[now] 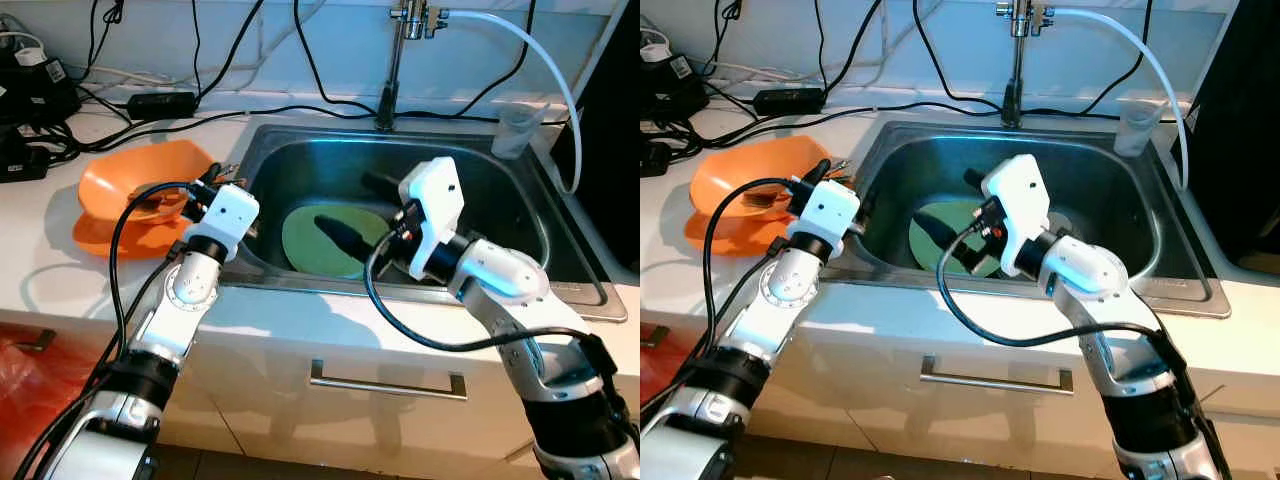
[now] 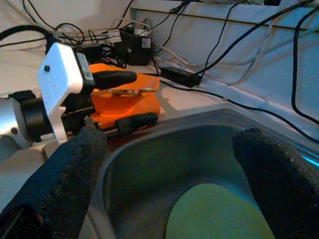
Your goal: Kitchen organization
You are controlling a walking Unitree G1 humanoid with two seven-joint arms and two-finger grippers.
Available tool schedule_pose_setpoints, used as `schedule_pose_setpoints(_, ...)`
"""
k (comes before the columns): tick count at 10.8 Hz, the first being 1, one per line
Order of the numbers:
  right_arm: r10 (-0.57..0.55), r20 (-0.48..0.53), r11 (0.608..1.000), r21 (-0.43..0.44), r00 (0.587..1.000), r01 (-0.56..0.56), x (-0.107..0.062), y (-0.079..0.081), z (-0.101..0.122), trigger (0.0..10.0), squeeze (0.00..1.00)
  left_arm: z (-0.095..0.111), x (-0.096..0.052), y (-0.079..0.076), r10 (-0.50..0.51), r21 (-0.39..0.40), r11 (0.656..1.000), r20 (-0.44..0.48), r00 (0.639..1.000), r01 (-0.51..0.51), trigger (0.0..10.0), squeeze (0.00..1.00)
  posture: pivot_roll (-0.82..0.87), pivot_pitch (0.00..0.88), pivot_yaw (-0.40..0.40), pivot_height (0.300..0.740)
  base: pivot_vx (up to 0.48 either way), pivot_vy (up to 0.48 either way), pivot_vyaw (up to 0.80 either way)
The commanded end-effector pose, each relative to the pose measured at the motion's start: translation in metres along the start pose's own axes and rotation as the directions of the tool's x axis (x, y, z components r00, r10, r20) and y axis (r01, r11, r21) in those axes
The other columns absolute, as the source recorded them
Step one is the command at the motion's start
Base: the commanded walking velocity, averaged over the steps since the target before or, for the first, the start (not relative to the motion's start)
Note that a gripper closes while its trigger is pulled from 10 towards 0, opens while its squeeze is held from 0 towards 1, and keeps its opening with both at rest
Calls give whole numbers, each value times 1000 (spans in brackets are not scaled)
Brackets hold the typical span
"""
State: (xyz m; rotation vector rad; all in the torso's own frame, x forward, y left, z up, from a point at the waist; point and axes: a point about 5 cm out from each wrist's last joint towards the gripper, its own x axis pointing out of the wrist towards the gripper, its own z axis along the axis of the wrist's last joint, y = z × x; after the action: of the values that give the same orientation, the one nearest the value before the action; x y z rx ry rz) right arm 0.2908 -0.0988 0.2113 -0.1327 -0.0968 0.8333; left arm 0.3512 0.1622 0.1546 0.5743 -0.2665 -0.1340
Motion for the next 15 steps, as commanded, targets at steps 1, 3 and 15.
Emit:
schedule_pose_setpoints(1,21,14,1000,-8,1000,-21,-1,3,5,10000,180,1,2,4,12,8,1000,9,1000,-12,0,0,-58,0,43,740,0,0,0)
schedule_pose_setpoints(3,21,11,1000,-6,1000,-21,-1,3,5,10000,180,0,2,6,14,10,1000,12,1000,-14,0,0,-57,0,45,740,0,0,0)
schedule_pose_setpoints(15,7,7,1000,-3,1000,-7,1,4,2,10000,176,14,5,23,49,90,994,126,991,-60,0,0,-55,0,55,740,0,0,0)
